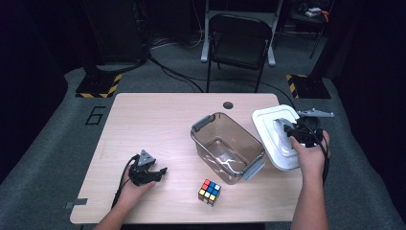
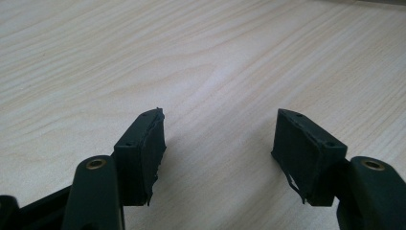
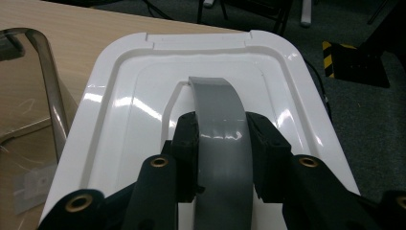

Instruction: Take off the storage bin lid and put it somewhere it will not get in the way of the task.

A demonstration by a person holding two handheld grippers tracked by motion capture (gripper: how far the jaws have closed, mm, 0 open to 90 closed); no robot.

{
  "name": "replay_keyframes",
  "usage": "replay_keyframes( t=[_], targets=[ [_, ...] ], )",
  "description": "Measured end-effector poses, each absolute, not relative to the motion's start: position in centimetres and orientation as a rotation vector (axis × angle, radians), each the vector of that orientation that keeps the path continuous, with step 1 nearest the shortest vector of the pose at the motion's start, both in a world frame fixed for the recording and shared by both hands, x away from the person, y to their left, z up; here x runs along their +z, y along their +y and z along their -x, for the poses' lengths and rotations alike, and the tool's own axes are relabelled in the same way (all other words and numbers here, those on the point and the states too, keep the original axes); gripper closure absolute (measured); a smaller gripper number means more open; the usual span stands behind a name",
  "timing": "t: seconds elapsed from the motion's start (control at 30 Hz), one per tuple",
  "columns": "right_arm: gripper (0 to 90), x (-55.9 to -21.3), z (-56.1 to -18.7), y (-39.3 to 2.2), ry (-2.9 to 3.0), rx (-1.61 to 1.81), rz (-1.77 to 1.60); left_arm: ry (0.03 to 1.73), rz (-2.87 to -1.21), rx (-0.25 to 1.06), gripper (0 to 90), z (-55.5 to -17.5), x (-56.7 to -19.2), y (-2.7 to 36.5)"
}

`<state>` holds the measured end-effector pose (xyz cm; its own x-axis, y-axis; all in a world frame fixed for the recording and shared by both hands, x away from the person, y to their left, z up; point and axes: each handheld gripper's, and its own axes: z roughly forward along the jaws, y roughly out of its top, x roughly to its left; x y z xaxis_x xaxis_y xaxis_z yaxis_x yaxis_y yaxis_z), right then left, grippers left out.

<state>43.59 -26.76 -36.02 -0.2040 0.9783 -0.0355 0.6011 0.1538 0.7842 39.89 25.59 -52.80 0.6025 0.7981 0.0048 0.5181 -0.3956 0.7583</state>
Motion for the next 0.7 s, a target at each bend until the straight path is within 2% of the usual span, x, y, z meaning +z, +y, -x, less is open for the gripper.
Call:
replay_keyframes(
  t=[0.7],
  targets=[
    [67.1, -38.2, -44.7, -27.5, 1.878, 0.817, -1.553, 1.038, -2.086, 0.479, 35.3, -39.9, -52.8, 25.6]
  ],
)
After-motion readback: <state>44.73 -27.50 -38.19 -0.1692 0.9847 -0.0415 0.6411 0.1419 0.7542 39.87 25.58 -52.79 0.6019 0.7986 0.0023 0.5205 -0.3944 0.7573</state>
